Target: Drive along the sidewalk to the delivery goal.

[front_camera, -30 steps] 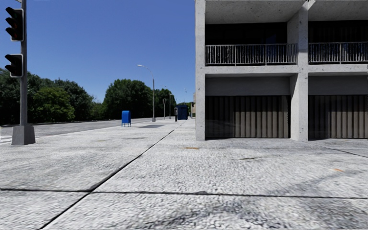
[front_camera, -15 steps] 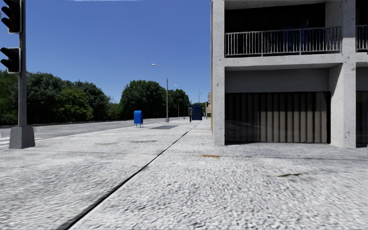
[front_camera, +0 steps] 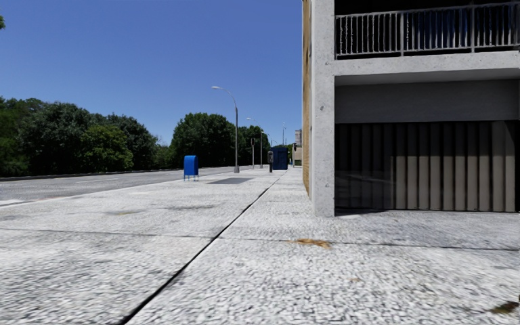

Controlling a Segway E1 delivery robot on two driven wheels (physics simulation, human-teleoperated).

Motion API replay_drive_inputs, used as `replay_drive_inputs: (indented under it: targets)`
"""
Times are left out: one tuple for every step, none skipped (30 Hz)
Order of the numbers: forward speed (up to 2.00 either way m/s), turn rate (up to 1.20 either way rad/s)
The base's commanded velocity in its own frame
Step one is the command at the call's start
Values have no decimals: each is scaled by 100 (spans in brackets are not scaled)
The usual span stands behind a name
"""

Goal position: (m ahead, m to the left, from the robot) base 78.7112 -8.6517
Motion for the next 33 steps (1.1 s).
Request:
replay_drive_inputs:
  targets:
    - [200,0]
    - [200,0]
    - [200,0]
    - [200,0]
    - [200,0]
    - [200,0]
    - [200,0]
    - [200,0]
    - [200,0]
    - [200,0]
    - [200,0]
    - [200,0]
    - [200,0]
    - [200,0]
    - [200,0]
    - [200,0]
    - [200,0]
    - [200,0]
    - [200,0]
    - [200,0]
    - [200,0]
    - [200,0]
    - [200,0]
    - [200,0]
    - [200,0]
    - [200,0]
    - [200,0]
    - [200,0]
    - [200,0]
    - [200,0]
    - [200,0]
    - [200,0]
    - [200,0]
